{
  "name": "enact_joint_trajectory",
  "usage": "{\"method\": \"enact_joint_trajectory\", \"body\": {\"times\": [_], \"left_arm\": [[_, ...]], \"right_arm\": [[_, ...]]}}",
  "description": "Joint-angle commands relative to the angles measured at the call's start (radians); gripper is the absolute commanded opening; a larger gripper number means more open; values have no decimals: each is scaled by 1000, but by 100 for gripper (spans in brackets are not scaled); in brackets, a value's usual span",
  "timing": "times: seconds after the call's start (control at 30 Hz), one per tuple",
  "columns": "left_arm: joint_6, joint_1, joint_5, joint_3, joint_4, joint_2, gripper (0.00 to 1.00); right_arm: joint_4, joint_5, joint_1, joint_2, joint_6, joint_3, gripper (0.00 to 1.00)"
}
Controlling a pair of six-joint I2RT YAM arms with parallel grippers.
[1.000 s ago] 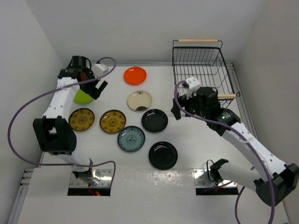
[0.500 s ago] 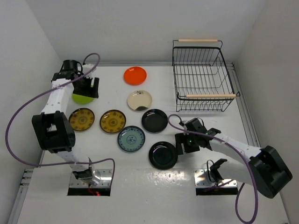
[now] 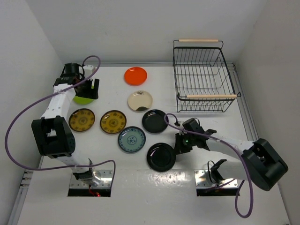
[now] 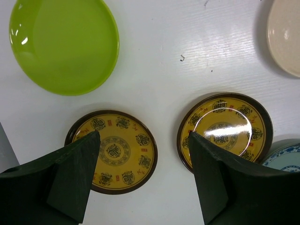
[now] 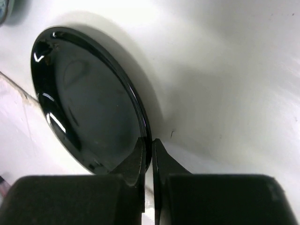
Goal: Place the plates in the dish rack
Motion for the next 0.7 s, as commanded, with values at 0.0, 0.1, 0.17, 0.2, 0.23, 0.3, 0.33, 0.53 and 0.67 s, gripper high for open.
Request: {"method": "enact_joint_trajectory", "body": {"times": [0.0, 0.1, 0.17, 0.2, 0.23, 0.3, 0.33, 0.53, 0.67], "left_arm": [[-15, -17, -17, 4, 41, -62, 81], [-15, -17, -17, 4, 41, -62, 81], [-15, -17, -26, 15, 41, -62, 81], [-15, -17, -26, 15, 41, -62, 81], [-15, -8, -26, 24, 41, -62, 81], [-15, -8, -26, 24, 41, -71, 81], [-15, -8, -26, 24, 41, -72, 81], [-6, 21, -26, 35, 41, -81, 81], [-6, 30, -37, 35, 41, -81, 81]], "right_arm": [[-217, 86, 40, -63, -106, 88, 0], [-396, 152, 78, -156, -193, 408, 0], [-469, 218, 83, -172, -227, 523, 0], [-480, 239, 80, -166, -275, 637, 0], [-495, 334, 80, -157, -295, 751, 0], [-529, 449, 54, -98, -329, 902, 0], [-532, 486, 45, -77, -377, 994, 0], [-436, 966, -150, 148, -629, 1308, 0], [-402, 1150, -342, 381, -813, 1450, 0]]}}
